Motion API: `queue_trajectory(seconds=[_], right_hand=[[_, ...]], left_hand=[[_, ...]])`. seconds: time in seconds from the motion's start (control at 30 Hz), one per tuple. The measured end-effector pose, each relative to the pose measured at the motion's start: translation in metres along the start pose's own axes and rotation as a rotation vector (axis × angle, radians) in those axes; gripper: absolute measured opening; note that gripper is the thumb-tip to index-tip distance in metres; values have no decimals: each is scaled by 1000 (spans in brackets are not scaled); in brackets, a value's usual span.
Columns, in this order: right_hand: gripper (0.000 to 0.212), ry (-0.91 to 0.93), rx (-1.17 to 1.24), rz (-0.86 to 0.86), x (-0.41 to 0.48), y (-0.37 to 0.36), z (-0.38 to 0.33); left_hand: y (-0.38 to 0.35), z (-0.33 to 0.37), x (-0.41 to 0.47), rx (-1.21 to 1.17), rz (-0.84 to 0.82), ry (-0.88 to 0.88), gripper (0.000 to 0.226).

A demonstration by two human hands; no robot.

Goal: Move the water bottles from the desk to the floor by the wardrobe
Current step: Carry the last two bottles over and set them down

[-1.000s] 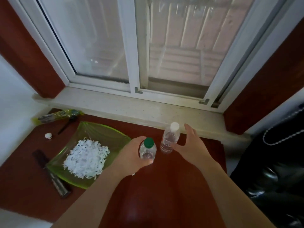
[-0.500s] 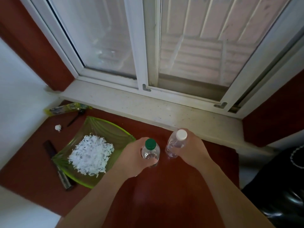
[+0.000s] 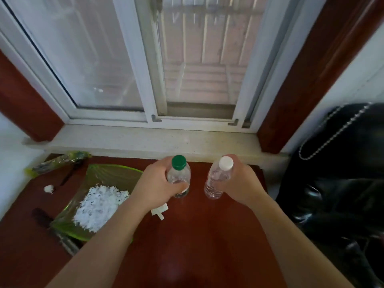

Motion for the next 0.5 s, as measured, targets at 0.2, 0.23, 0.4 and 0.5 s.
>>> queue_trajectory(seconds=[0.2, 0.23, 0.4, 0.5], right_hand=[[34, -117, 2, 185, -98, 39, -2], [34, -148, 17, 204, -115, 42, 2], [35, -290, 48, 368, -207, 60, 32], [31, -350, 36, 473, -270, 74, 49]], left_hand=[[-24, 36, -29, 9, -167, -164, 50], [-29, 44, -36, 5, -190, -202, 50], [-73, 96, -75, -12, -339, -331, 47], [-107, 137, -106, -35, -454, -435, 44]])
Point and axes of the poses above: each hand's wrist, its own x-axis towards the middle knuckle, its own y-axis out of the back of the hand, z = x × y, the point moved 10 cm from there along x, towards the middle knuckle, and after that the axes turned 3 degrees about -z, right-handed, at the moved point
